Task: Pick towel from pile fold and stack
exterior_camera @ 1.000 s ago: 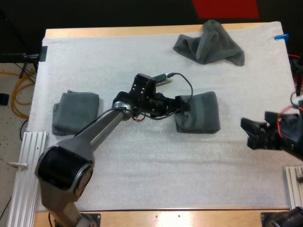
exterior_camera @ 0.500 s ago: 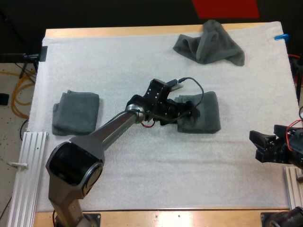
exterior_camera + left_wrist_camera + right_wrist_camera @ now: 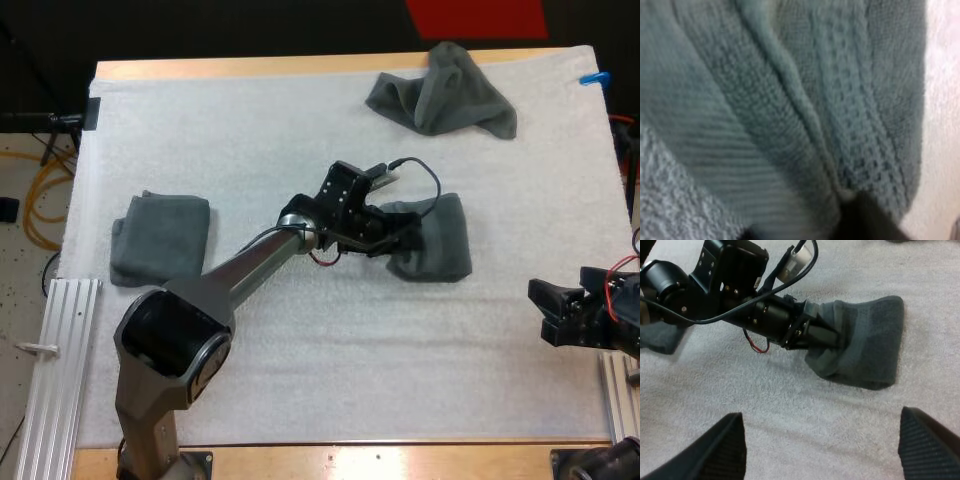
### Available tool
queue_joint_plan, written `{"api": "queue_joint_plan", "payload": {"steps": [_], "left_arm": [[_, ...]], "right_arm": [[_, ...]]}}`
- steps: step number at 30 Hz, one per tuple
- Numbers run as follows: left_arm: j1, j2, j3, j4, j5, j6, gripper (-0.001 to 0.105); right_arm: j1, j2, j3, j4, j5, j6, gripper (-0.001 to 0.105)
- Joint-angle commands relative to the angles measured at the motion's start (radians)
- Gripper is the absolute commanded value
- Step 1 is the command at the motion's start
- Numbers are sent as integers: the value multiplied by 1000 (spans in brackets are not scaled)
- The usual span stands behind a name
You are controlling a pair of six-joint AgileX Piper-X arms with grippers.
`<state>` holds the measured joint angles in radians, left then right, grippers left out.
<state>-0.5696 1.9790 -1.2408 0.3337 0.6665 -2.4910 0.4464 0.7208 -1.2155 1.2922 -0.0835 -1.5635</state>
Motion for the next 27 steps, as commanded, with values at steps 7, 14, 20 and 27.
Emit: {"api": "queue_joint_plan", "payload": {"steps": [7, 14, 20, 27], "left_arm": [[61, -87, -10, 72, 41, 189, 0], [240, -225, -10, 304, -18, 417, 0], [471, -324, -10, 518, -26, 608, 0], [741, -343, -6, 732, -27, 791, 0]], "right_arm": [[2, -2, 4, -74, -12, -1, 63], [2, 1, 75, -162, -92, 23, 63], [2, 1, 134, -225, -119, 43, 63], [2, 1, 144, -253, -123, 43, 63]]}}
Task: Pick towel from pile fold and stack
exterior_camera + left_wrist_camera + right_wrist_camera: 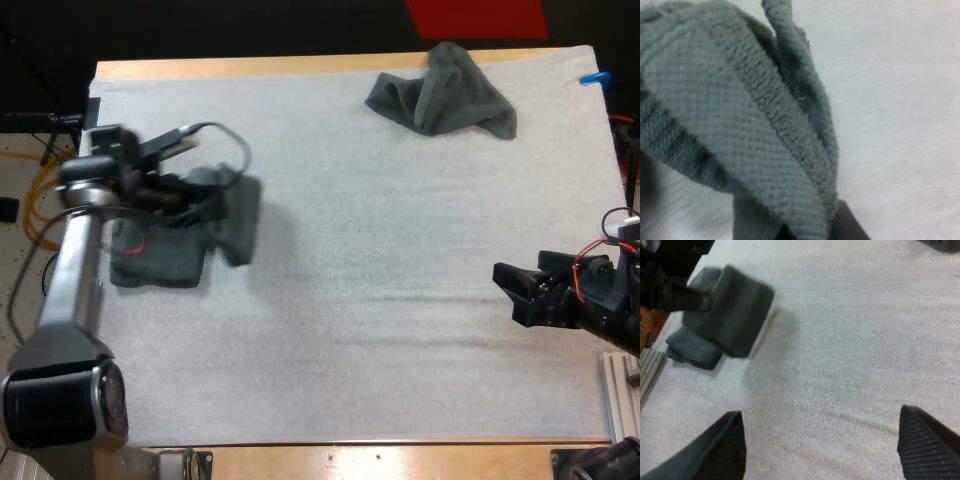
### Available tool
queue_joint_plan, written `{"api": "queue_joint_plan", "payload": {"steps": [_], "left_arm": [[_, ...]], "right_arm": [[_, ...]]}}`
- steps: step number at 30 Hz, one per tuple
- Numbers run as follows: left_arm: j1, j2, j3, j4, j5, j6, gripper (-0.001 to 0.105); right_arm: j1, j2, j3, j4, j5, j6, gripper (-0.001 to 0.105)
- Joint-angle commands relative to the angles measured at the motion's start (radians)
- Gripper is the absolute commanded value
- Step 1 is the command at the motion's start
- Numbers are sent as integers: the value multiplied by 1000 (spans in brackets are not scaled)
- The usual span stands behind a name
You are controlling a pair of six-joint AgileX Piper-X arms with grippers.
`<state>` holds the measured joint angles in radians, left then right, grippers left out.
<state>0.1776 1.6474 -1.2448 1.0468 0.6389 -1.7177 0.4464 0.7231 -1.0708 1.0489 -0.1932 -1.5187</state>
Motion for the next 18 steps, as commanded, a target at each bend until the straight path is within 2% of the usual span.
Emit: {"api": "queue_joint_plan", "payload": {"steps": [1, 4, 8, 11, 16, 18], "left_arm": [[32, -11, 2, 37, -3, 34, 0], [110, -11, 9, 58, -37, 78, 0], [180, -11, 9, 52, -91, 89, 0], [217, -11, 9, 43, -121, 100, 0], [241, -8, 9, 26, -247, 114, 0], [241, -8, 9, 26, -254, 131, 0]], "right_arm": [[2, -1, -1, -15, -20, -2, 63], [2, -1, -1, -47, -82, -2, 63], [2, -1, -1, -86, -187, -2, 63], [2, -1, -1, -94, -194, 14, 63], [2, 13, -1, -94, -194, 32, 63], [2, 23, -1, -94, -206, 35, 63]]}}
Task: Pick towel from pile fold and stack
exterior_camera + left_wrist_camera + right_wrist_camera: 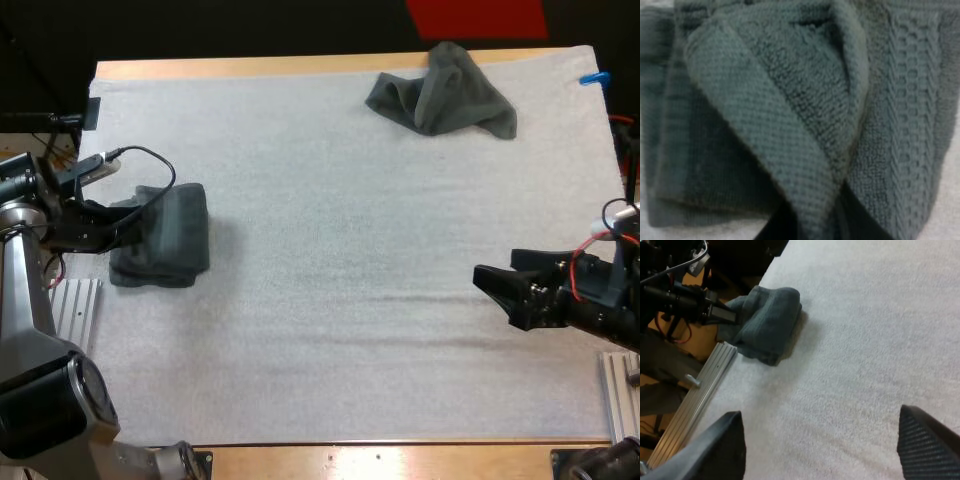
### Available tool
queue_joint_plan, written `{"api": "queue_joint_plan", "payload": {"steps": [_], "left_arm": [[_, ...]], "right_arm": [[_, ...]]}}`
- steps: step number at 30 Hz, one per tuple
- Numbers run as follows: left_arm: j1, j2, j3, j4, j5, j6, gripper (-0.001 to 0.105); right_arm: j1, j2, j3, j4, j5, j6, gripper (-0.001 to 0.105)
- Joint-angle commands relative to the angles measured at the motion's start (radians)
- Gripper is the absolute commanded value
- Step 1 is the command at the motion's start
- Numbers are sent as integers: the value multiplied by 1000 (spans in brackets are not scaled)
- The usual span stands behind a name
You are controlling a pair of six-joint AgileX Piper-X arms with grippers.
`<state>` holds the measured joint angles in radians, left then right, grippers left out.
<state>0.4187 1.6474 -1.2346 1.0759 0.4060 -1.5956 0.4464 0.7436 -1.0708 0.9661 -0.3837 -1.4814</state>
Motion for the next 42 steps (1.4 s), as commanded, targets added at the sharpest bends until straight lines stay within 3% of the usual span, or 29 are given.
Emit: {"api": "queue_joint_plan", "payload": {"steps": [1, 5, 7, 13, 16, 20, 24, 26, 30, 37, 42], "left_arm": [[0, -8, -2, -3, -23, 9, 0], [0, -8, -2, -18, -98, 29, 6], [0, -8, -2, -23, -152, 57, 18], [0, -8, -2, -39, -217, 60, 58], [0, -13, -4, -47, -267, 60, 61], [-18, -44, -4, -57, -251, 49, 61], [-100, -83, -4, -79, -248, 62, 61], [-152, -86, -4, -94, -276, 70, 61], [-255, -67, 3, -120, -454, 67, 61], [-334, 21, 15, -114, -462, 63, 61], [-333, 111, 18, -114, -596, 50, 60]], "right_arm": [[2, 10, -1, -12, -25, -2, 63], [2, 35, -1, -12, -49, 2, 63], [2, 45, -1, -12, -49, 4, 63], [2, 49, -1, -12, -69, 4, 63], [2, 49, -1, -12, -69, 4, 63], [2, 49, -1, -17, -69, 4, 63], [2, 49, -1, -61, -81, 4, 63], [2, 52, -1, -83, -99, 4, 63], [2, 71, -1, -107, -143, 20, 63], [2, 119, -1, -120, -153, 23, 63], [2, 150, -1, -123, -174, 23, 63]]}}
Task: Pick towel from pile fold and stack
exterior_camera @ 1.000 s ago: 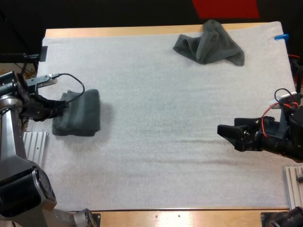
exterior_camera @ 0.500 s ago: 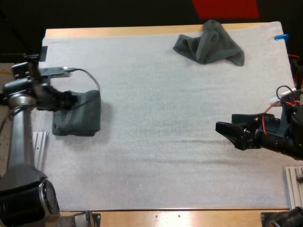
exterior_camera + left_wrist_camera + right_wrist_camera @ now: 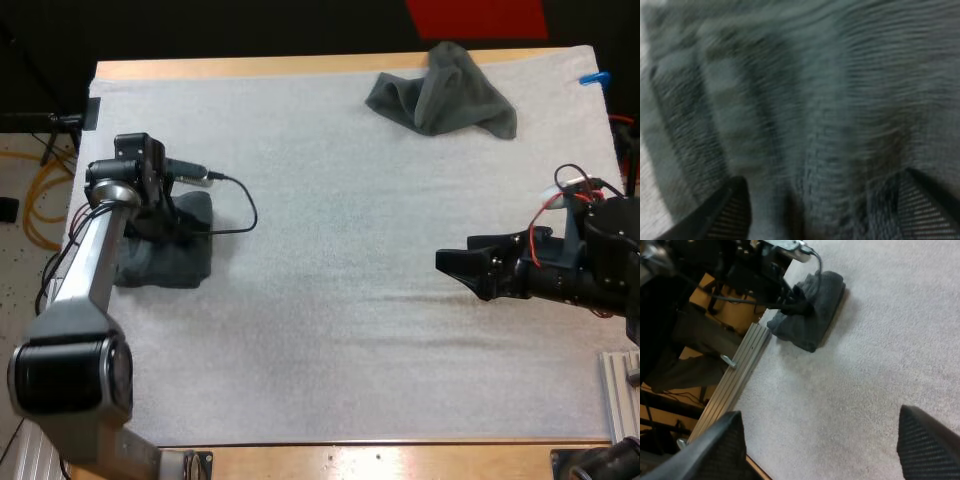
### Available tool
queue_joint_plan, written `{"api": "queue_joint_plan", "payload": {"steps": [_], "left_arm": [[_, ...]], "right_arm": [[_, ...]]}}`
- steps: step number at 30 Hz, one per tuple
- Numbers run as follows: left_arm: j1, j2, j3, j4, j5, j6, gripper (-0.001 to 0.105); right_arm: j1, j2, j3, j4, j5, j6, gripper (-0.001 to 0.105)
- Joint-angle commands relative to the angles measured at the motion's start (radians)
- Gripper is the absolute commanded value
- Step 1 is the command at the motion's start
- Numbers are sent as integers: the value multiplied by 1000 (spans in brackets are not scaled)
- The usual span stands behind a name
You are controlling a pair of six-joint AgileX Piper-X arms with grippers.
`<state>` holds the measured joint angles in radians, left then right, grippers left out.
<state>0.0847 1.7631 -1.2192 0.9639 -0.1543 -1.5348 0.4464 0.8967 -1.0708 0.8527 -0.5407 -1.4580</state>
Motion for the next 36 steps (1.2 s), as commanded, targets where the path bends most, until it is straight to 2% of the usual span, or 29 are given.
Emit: {"api": "queue_joint_plan", "payload": {"steps": [1, 9, 12, 20, 27, 29, 34, 36], "left_arm": [[2, 9, 3, -2, -37, -10, 60], [6, 86, 3, -16, -29, -10, 60], [10, 93, 3, -20, 5, -10, 60], [20, 9, -10, -66, 73, -10, 60], [20, -41, -11, -145, 89, -17, 60], [20, -46, -11, -116, 119, -17, 60], [20, -137, -11, -64, 313, -17, 60], [20, -187, -11, -63, 341, -17, 60]], "right_arm": [[2, -2, -1, -12, -18, -1, 63], [2, -2, -1, -31, -18, 3, 63], [2, -2, -1, -34, -18, 9, 63], [2, -2, -1, -34, -18, 26, 63], [2, -2, -1, -34, -18, 26, 63], [2, -2, -1, -34, -18, 26, 63], [2, -2, -1, -50, -25, 26, 63], [2, -2, -1, -57, -26, 26, 63]]}}
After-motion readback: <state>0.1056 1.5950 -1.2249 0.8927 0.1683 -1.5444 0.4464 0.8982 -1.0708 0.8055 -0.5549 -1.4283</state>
